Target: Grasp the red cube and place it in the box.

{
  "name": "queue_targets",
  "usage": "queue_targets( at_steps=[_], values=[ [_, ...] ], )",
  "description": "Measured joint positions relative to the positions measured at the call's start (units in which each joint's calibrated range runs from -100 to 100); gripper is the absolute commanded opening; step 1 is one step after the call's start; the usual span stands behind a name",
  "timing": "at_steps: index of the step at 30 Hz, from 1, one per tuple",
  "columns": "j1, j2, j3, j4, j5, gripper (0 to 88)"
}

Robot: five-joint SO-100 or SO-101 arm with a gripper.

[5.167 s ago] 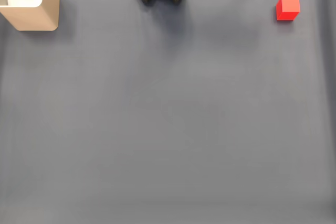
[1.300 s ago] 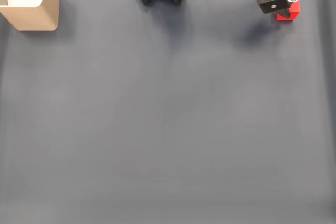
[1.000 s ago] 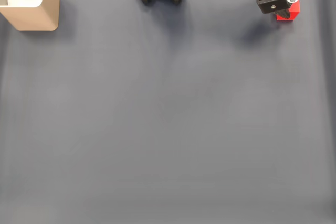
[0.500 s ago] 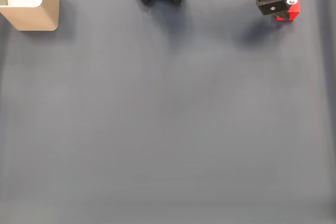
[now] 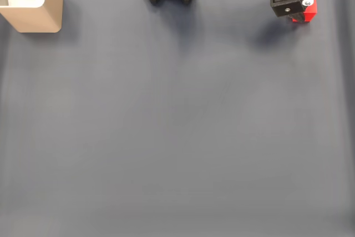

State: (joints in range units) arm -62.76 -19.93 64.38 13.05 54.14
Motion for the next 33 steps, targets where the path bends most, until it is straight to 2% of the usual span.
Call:
queue_targets(
  at_steps=[33],
  values=[
    [-0.15, 1.39, -0.63, -1.67, 0.0, 39.3]
  ],
)
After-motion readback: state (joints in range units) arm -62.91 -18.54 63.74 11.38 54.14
